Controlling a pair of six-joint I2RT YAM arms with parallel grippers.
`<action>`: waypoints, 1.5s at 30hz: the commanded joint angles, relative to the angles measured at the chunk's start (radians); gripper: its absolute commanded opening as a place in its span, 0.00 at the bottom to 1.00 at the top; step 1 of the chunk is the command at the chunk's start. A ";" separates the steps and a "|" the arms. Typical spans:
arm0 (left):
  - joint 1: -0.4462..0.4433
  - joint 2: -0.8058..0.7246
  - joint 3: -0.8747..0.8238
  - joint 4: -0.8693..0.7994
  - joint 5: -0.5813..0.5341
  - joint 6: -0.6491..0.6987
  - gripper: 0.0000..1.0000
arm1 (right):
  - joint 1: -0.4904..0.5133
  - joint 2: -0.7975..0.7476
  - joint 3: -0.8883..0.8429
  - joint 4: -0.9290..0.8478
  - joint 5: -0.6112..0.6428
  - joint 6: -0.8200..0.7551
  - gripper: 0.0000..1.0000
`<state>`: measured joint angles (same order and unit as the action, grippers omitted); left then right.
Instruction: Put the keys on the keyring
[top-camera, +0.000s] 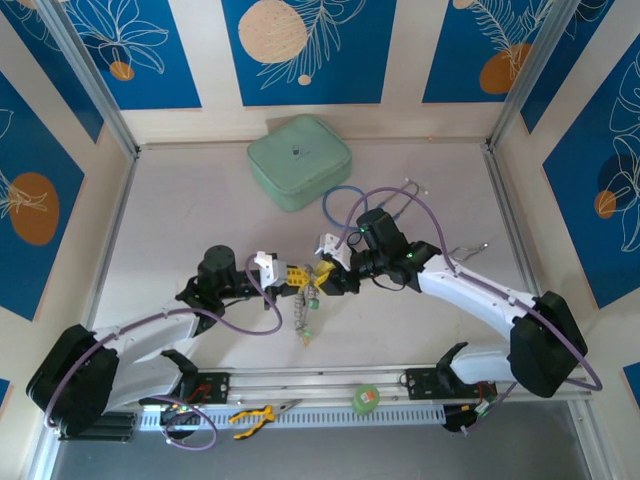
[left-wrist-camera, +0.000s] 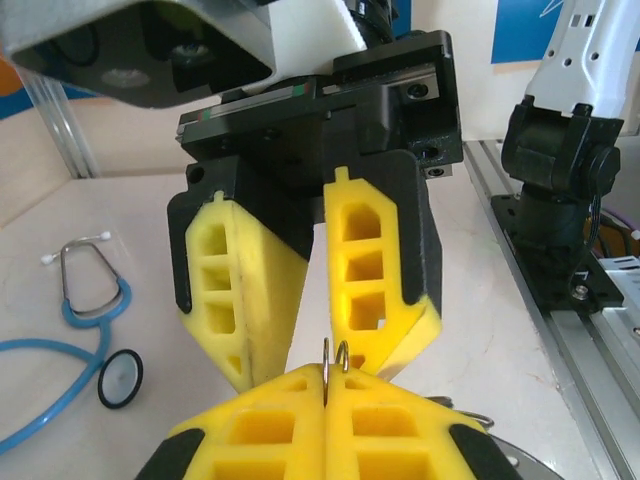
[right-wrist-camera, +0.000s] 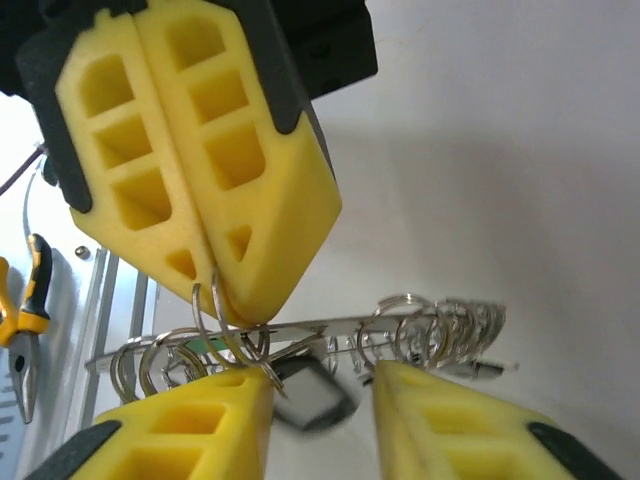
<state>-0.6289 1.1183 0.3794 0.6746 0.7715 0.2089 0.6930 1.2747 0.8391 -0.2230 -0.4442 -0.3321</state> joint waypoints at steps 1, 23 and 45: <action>-0.012 0.022 0.001 0.123 0.040 -0.027 0.00 | 0.002 -0.078 -0.051 0.076 -0.022 -0.014 0.36; -0.012 0.096 -0.017 0.271 0.016 -0.109 0.00 | 0.031 -0.064 -0.051 0.084 0.044 -0.090 0.00; -0.014 0.036 0.234 -0.500 0.039 0.343 0.31 | 0.111 0.005 0.247 -0.345 0.224 -0.373 0.00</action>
<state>-0.6334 1.1252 0.5701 0.2371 0.7532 0.4713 0.7967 1.2697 1.0386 -0.5316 -0.2081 -0.6506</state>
